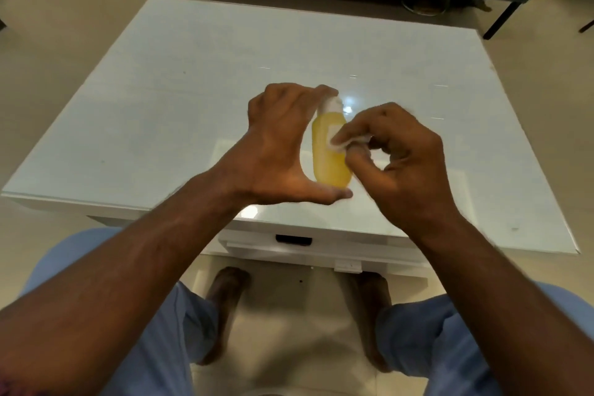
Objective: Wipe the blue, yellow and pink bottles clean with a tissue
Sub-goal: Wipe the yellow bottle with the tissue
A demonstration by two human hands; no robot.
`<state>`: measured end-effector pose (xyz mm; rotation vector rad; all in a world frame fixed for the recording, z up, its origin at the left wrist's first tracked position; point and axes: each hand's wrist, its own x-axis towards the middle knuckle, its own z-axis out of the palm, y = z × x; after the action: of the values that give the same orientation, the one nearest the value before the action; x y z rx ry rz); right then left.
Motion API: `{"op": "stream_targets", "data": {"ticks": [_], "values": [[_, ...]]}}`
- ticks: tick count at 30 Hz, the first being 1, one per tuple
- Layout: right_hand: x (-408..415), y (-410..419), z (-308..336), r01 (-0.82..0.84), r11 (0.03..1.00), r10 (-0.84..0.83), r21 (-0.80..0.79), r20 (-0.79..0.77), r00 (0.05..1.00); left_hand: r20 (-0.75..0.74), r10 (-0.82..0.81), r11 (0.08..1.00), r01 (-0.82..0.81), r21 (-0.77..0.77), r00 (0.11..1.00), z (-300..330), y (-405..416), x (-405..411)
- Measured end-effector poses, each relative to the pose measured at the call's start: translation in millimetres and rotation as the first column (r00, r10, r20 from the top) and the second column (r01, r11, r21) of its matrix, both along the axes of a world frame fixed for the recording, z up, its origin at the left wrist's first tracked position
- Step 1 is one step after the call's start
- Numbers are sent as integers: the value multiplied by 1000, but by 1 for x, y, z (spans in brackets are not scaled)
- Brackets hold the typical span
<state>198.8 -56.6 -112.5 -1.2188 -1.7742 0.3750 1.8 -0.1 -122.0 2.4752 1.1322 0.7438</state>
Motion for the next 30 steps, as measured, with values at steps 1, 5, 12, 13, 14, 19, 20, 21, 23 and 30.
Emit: {"op": "stream_targets", "data": {"ticks": [1,5,12,13,14,19,20,21,23,30], "values": [[2,3,0,47,999,-48,-16,-68,997,5,-31,999,31,-25,1000,1,-4,4],[8,8,6,18,978,-94,-207,-363,927,200,-11,994,32,-101,980,2,-13,11],[-1,6,7,-70,972,-66,-224,-548,834,356,56,961,46,-272,933,3,-13,11],[1,9,5,-45,969,-103,-244,-558,824,342,22,958,78,-276,939,3,-15,13],[2,11,4,-35,964,-124,-265,-562,818,331,4,956,94,-278,944,2,-17,15],[-4,4,9,-166,959,3,-230,-576,818,384,151,943,-15,-334,911,2,-8,10],[-5,3,10,-185,960,33,-209,-576,817,386,155,939,-14,-344,910,3,-7,9],[-5,2,10,-182,964,39,-195,-573,819,381,136,940,2,-340,915,3,-8,9],[-3,5,7,-125,968,-23,-219,-571,821,361,68,947,53,-315,930,3,-13,9],[-2,5,9,-232,925,-24,-300,-657,753,363,100,947,23,-320,926,2,-11,10]]}}
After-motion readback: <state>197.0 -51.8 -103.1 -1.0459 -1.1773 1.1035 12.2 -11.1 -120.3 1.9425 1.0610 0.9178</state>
